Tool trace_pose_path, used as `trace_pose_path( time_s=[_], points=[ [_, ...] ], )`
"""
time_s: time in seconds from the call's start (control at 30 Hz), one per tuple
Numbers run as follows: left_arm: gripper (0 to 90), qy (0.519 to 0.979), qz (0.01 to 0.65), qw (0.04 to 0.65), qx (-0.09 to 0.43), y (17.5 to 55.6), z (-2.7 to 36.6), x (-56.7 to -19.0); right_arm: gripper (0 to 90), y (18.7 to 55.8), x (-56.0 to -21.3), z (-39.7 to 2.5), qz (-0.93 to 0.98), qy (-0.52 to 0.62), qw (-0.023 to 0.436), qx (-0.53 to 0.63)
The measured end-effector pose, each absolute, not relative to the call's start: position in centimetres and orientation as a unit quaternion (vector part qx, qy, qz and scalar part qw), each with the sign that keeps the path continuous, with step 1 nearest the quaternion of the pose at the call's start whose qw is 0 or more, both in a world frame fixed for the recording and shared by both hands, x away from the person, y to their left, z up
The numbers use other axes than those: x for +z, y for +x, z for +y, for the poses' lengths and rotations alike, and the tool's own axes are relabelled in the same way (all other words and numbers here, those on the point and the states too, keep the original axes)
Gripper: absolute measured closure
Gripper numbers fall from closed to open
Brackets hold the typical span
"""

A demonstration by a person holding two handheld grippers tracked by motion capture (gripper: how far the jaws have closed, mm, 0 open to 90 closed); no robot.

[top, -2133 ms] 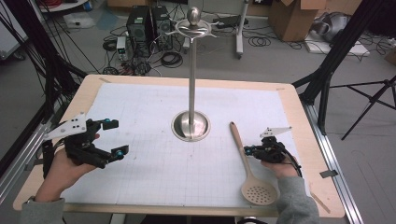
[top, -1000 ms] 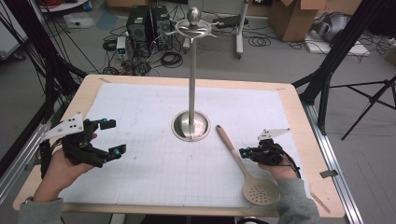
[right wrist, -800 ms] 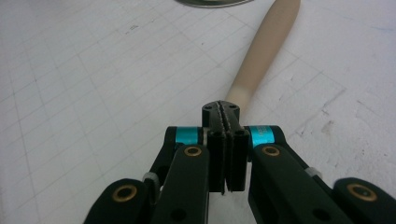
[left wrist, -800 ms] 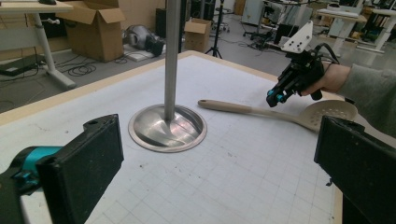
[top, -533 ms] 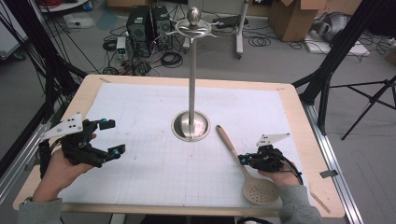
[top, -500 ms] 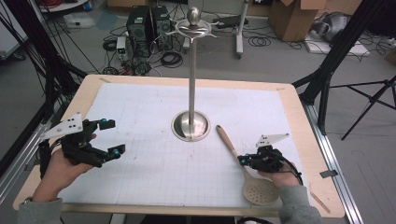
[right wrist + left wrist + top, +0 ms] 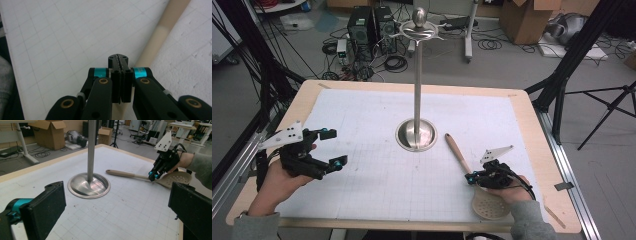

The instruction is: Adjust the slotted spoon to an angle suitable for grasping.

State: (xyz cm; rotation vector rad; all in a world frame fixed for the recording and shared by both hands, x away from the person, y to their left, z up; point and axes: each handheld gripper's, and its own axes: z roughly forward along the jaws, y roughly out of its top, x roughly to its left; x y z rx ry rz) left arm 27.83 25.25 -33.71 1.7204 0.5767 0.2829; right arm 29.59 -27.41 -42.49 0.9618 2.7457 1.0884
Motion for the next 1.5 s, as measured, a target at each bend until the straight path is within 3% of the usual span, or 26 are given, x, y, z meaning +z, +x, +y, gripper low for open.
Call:
trace_pose_path(
  time_s=[1.0,1.33,1.5],
  points=[
    [1.8,0.746,0.252,0.605,0.12,27.9,25.2,-33.9,89.9,29.7,-42.6,-31.0,0.878,0.32,0.038,0.354],
    [1.8,0.743,0.257,0.607,0.117,28.0,25.6,-34.1,89.9,30.5,-39.4,-30.1,0.836,0.357,0.104,0.403],
    [1.8,0.746,0.253,0.604,0.117,28.0,25.3,-34.1,89.9,32.0,-39.3,-30.8,0.818,0.405,0.108,0.394]
  ],
)
